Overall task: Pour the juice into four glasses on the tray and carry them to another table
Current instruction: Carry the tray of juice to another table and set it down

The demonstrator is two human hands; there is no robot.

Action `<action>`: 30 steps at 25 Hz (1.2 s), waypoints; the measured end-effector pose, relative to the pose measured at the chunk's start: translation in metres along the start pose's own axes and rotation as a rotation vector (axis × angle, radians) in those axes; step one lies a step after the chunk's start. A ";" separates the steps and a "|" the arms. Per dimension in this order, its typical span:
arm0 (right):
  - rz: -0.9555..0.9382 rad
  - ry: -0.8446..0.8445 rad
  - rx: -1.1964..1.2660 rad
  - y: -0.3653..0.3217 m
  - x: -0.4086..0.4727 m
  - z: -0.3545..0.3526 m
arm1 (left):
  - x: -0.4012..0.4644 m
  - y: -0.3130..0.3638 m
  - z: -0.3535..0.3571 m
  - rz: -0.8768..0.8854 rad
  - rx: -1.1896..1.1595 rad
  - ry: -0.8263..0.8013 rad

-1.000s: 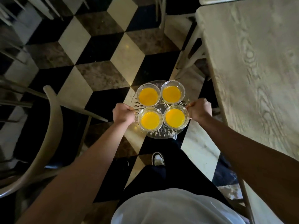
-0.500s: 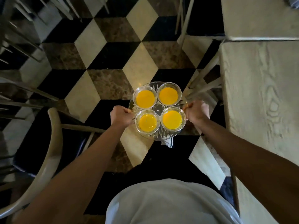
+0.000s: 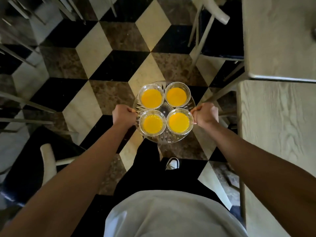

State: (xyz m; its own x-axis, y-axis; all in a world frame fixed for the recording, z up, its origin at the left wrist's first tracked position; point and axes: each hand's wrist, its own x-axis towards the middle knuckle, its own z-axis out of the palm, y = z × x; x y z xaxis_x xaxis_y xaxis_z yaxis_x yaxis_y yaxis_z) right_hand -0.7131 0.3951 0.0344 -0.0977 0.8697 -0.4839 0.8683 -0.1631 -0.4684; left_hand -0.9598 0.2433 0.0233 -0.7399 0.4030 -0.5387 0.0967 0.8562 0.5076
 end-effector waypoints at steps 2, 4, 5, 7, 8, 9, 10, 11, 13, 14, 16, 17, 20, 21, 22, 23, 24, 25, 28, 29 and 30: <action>0.015 0.001 0.009 -0.020 0.023 0.000 | 0.025 0.019 -0.006 0.001 0.009 0.010; 0.025 0.011 -0.006 -0.041 0.046 0.001 | 0.051 0.039 -0.013 -0.001 -0.011 0.012; 0.027 0.020 -0.019 -0.051 0.056 0.003 | 0.065 0.050 -0.017 0.002 -0.013 0.013; 0.032 0.042 -0.037 -0.074 0.074 0.007 | 0.089 0.068 -0.026 0.034 0.004 0.004; 0.034 0.053 -0.032 -0.083 0.081 0.008 | 0.099 0.076 -0.031 0.051 0.015 -0.003; 0.039 0.061 -0.018 -0.094 0.090 0.010 | 0.111 0.086 -0.036 0.067 0.025 -0.009; 0.044 0.065 -0.010 -0.105 0.099 0.011 | 0.123 0.094 -0.041 0.081 0.033 -0.013; 0.046 0.065 -0.013 -0.115 0.107 0.012 | 0.135 0.102 -0.045 0.094 0.034 -0.019; 0.045 0.063 -0.020 -0.135 0.125 0.013 | 0.157 0.117 -0.053 0.116 0.035 -0.032; 0.047 0.064 -0.015 -0.143 0.134 0.014 | 0.166 0.123 -0.056 0.124 0.040 -0.039; 0.059 0.070 0.002 -0.159 0.150 0.015 | 0.184 0.135 -0.062 0.132 0.037 -0.054; 0.069 0.071 0.014 -0.169 0.161 0.015 | 0.196 0.143 -0.065 0.127 0.030 -0.060; 0.083 0.072 0.038 -0.198 0.191 0.014 | 0.231 0.166 -0.073 0.115 0.024 -0.060; 0.082 0.074 0.041 -0.207 0.203 0.013 | 0.242 0.175 -0.075 0.116 0.024 -0.058; 0.080 0.076 0.043 -0.216 0.214 0.012 | 0.254 0.184 -0.077 0.112 0.020 -0.056; 0.077 0.071 0.039 -0.225 0.226 0.011 | 0.265 0.193 -0.077 0.099 0.014 -0.055; 0.073 0.067 0.039 -0.233 0.237 0.010 | 0.276 0.201 -0.078 0.085 0.009 -0.052; 0.072 0.068 0.050 -0.241 0.249 0.009 | 0.287 0.209 -0.078 0.077 0.009 -0.044; 0.083 0.072 0.070 -0.265 0.291 0.002 | 0.323 0.239 -0.077 0.081 0.021 -0.025; 0.081 0.065 0.066 -0.273 0.305 -0.002 | 0.334 0.251 -0.076 0.081 0.022 -0.020; 0.073 0.052 0.064 -0.282 0.319 -0.008 | 0.344 0.264 -0.076 0.076 0.024 -0.004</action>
State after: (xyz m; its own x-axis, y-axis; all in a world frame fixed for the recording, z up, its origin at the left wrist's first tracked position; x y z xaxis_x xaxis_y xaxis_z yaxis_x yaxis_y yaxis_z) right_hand -0.9854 0.7222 0.0178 -0.0085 0.8769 -0.4805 0.8391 -0.2551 -0.4804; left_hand -1.2391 0.5837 0.0233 -0.7270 0.4682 -0.5023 0.1681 0.8306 0.5309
